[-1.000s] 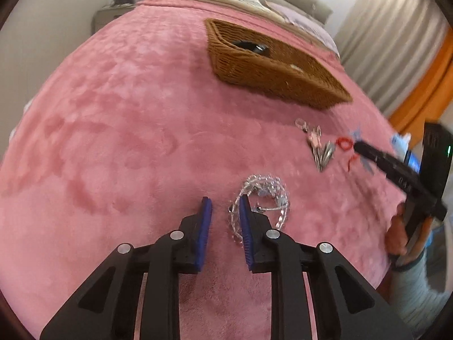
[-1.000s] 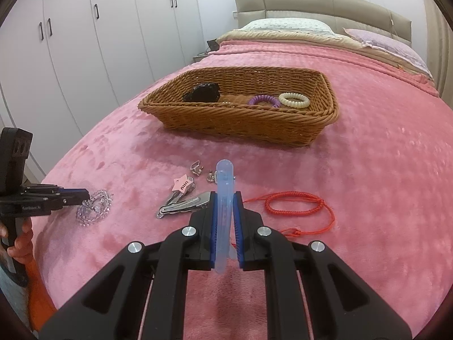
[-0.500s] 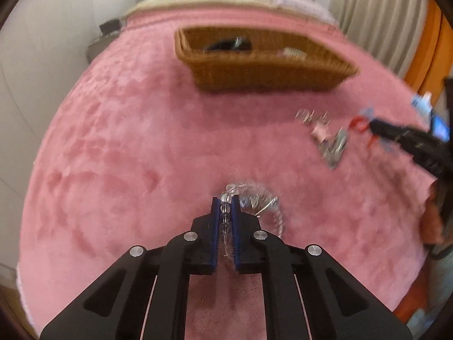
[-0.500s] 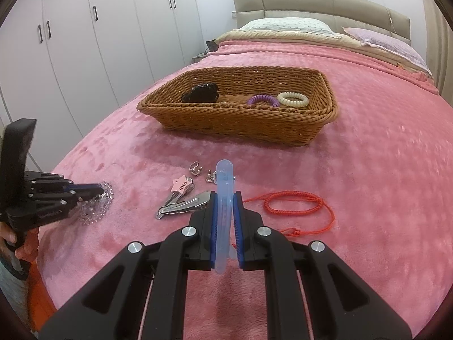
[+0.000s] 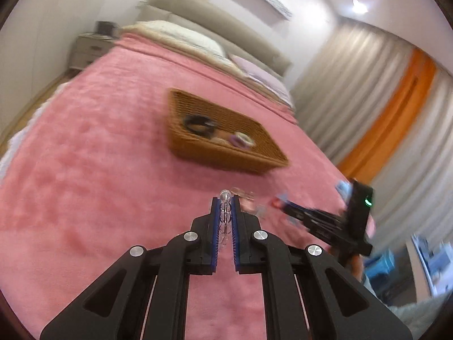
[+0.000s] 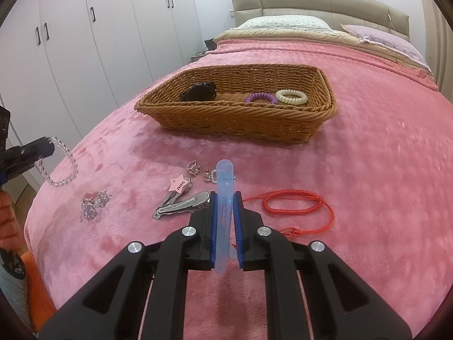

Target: Organize jewelry

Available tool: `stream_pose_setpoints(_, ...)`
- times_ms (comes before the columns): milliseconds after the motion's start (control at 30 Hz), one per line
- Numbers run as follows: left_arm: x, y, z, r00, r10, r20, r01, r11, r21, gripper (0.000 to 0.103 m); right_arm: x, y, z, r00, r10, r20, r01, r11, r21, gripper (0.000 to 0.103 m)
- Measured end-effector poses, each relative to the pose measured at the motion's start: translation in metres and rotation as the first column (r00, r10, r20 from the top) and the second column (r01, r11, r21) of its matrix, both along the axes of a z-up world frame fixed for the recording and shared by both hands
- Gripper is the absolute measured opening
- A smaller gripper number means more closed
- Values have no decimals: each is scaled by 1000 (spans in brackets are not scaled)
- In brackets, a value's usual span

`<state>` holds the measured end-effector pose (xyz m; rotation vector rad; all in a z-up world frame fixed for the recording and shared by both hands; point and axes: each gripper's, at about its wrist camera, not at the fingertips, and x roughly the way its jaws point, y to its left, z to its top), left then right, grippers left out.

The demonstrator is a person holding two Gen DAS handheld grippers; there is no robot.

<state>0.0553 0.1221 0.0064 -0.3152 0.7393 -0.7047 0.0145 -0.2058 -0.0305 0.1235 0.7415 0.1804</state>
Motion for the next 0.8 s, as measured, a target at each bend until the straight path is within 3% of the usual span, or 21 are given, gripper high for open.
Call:
stream_pose_setpoints(100, 21, 12, -24, 991, 112, -73, -106, 991, 87, 6, 0, 1, 0, 1000, 1, -1, -1, 1000, -5, 9)
stream_pose_setpoints(200, 33, 7, -53, 965, 245, -92, -205, 926, 316, 6, 1, 1, -2, 1000, -1, -6, 1, 1000, -7, 9)
stream_pose_setpoints(233, 35, 5, -58, 961, 261, -95, -213, 911, 354, 6, 2, 1, -2, 1000, -4, -9, 4, 1000, -8, 9)
stream_pose_setpoints(367, 31, 0, -55, 960, 263, -92, -215, 910, 356, 7, 3, 1, -3, 1000, -5, -13, 5, 1000, -5, 9)
stream_pose_setpoints(467, 24, 1, -56, 964, 251, -90, -206, 916, 345, 14, 3, 1, -3, 1000, -4, -13, 4, 1000, -5, 9)
stream_pose_setpoints(633, 21, -1, -56, 965, 255, -52, -216, 895, 390, 25, 3, 1, -3, 1000, -4, -12, 4, 1000, -3, 9)
stream_pose_setpoints(700, 17, -10, -57, 968, 251, -5, -222, 867, 446, 25, 3, 1, -4, 1000, -2, -13, 2, 1000, -2, 9)
stream_pose_setpoints(767, 15, -23, -59, 967, 248, 49, -237, 822, 517, 20, 3, 2, -4, 1000, 0, -12, 0, 1000, -7, 9)
stream_pose_setpoints(800, 13, -27, -58, 966, 249, 72, -247, 804, 541, 10, 2, 2, -4, 1000, -1, -9, 1, 1000, -11, 9)
